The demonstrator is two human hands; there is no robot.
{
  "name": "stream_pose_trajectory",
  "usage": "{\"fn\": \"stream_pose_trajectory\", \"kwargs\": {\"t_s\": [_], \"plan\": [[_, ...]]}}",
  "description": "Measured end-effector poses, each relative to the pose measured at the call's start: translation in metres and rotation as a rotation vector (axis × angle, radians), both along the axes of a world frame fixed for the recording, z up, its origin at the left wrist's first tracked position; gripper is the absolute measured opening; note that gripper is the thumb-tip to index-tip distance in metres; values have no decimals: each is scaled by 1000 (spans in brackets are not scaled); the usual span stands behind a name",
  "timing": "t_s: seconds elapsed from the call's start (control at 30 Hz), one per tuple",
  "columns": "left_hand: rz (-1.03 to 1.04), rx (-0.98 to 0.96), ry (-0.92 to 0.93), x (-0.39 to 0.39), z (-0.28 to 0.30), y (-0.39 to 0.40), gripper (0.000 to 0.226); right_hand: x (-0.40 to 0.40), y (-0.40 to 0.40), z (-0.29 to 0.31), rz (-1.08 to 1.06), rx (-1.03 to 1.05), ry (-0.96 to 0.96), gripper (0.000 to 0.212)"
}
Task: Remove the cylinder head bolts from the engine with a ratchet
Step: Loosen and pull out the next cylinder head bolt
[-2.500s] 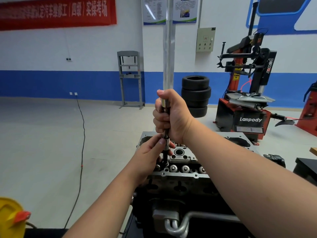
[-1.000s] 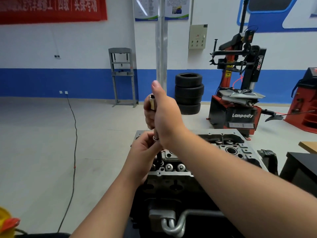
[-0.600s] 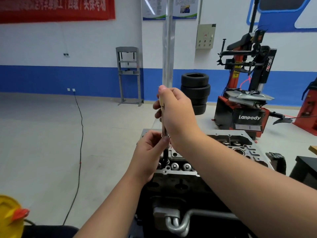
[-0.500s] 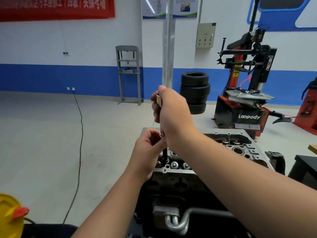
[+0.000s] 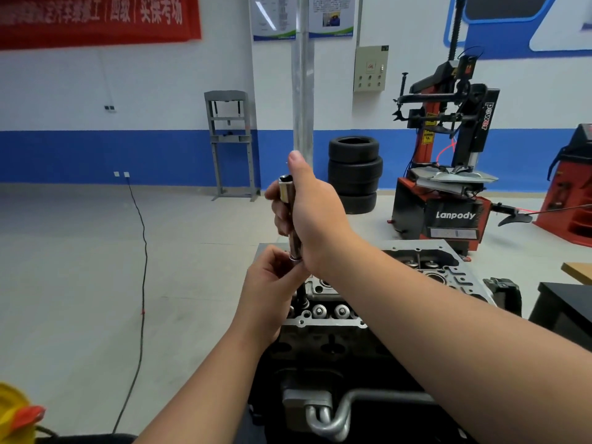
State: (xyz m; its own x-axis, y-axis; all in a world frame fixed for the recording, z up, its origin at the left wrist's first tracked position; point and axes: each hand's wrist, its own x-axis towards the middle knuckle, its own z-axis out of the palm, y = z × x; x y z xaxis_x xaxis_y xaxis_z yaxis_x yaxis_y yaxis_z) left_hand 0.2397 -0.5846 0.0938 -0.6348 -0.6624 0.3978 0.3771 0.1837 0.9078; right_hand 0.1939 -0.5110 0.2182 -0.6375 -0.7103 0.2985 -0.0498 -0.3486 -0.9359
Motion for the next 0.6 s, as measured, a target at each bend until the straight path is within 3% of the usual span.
{"fn": "stream_pose_trajectory", "kwargs": {"t_s": [0.1, 0.3, 0.37, 0.47, 0.6], "plan": [[-48, 3, 18, 1, 0, -1, 29, -2, -2, 2, 68, -31, -21, 68], [-119, -42, -26, 3, 1, -1, 35, -8, 1, -1, 12, -75, 162, 36], [-62, -51, 1, 2, 0, 1, 30, -7, 2, 0, -42, -73, 166, 40], [-10, -11, 54, 2, -1, 1, 31, -3, 3, 3, 51, -9, 73, 55], [-103, -34, 49, 2, -2, -2, 23, -1, 0, 1, 118, -31, 30, 62]]}}
